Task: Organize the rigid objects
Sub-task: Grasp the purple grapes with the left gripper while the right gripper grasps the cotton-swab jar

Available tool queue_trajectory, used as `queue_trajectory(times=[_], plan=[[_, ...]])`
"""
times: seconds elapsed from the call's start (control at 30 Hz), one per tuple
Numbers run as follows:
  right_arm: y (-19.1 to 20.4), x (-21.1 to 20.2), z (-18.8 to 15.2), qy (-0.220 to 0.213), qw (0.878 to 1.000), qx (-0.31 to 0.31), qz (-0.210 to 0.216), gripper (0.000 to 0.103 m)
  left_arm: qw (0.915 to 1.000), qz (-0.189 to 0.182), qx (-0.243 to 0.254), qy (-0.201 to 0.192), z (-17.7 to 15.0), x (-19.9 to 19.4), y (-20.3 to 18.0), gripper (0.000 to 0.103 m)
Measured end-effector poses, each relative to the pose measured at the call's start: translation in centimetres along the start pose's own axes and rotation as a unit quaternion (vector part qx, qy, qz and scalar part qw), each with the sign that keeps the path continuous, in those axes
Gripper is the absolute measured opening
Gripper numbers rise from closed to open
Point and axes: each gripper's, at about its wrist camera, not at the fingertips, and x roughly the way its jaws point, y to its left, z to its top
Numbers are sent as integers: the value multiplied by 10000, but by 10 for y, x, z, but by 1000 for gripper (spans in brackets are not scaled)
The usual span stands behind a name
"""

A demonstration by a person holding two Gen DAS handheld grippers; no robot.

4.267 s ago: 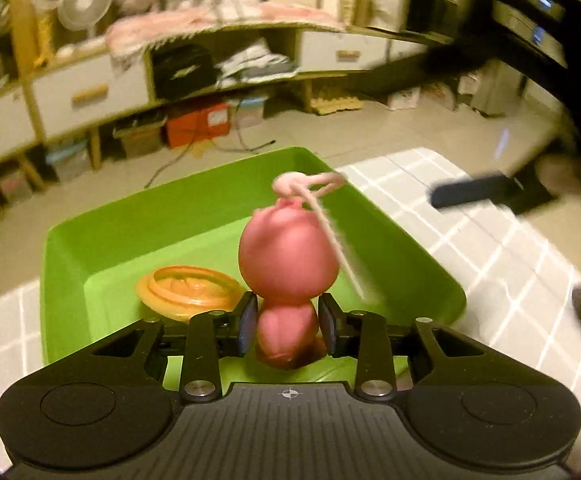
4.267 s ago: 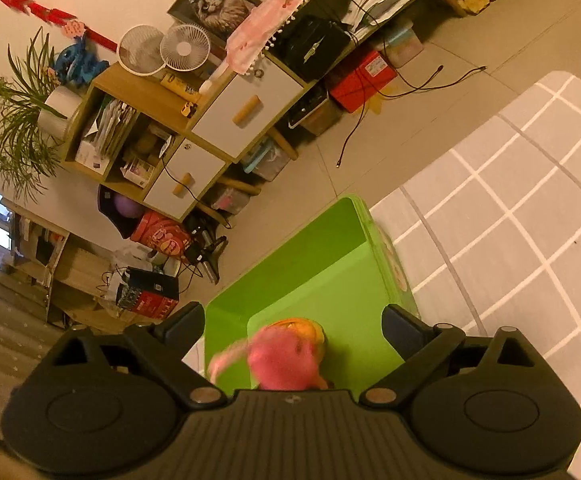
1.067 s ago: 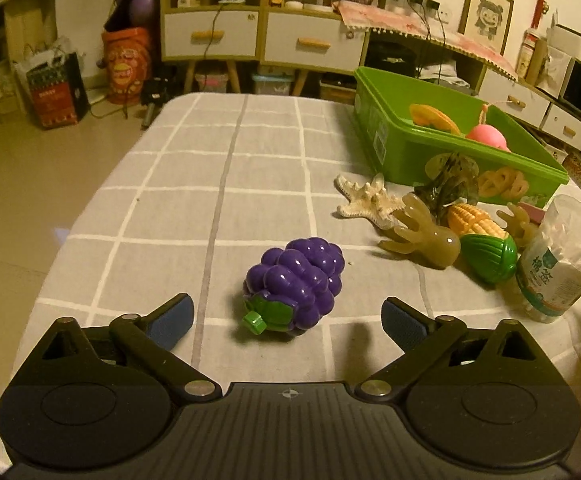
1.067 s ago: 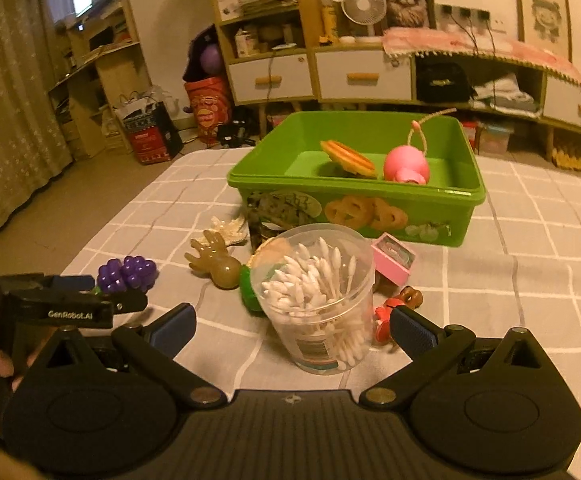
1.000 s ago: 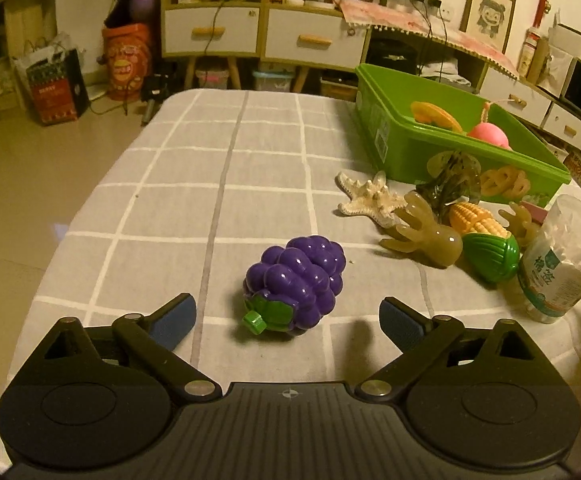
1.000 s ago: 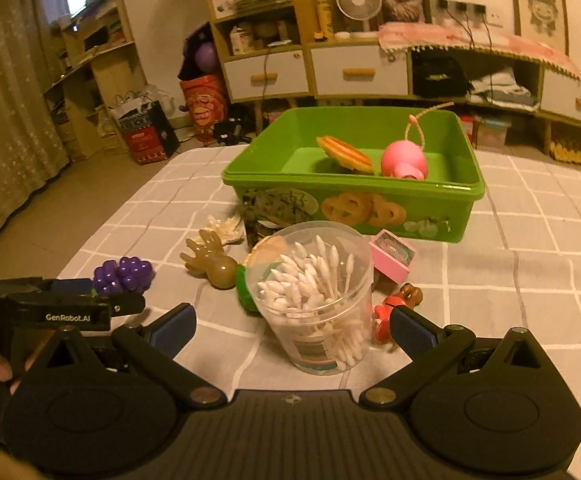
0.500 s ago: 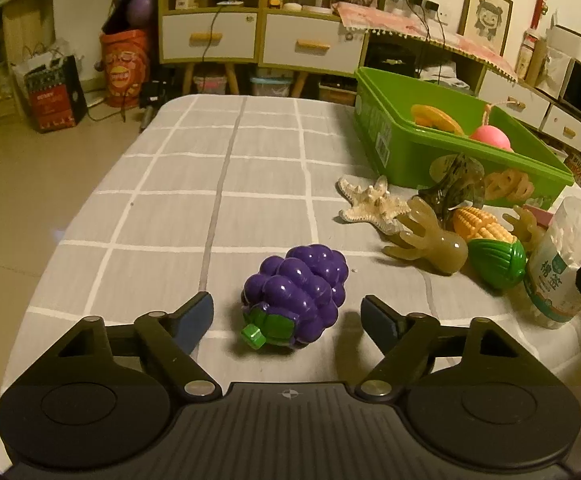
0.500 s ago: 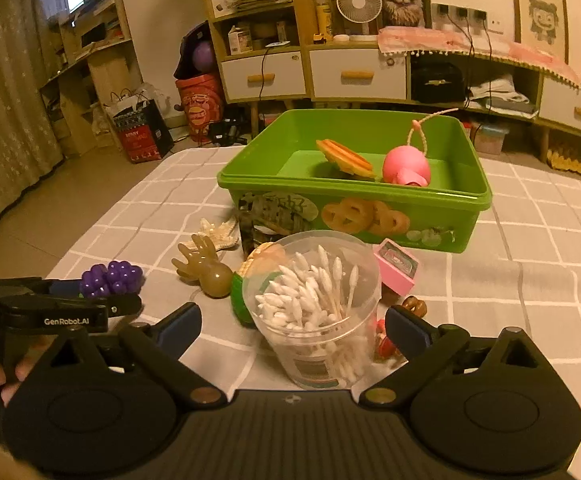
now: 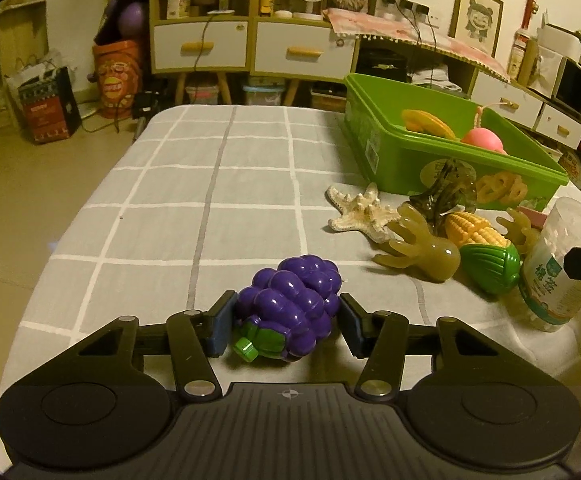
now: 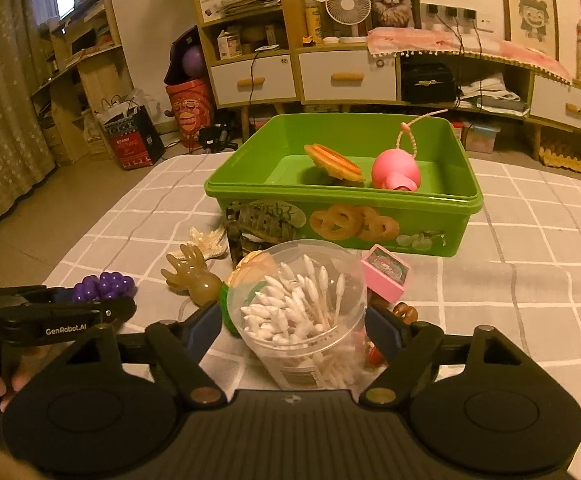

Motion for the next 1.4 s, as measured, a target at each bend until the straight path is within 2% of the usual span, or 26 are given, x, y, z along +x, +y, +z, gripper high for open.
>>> queue_trajectory(times=[0.67, 1.4], plan=[[1, -7, 4, -45, 10000, 20, 44, 47, 9999, -91, -67, 32, 5, -3, -9, 58], [-27, -29, 21, -73, 9947, 971, 333, 46, 9983, -421, -318, -233, 35, -24, -30, 57]])
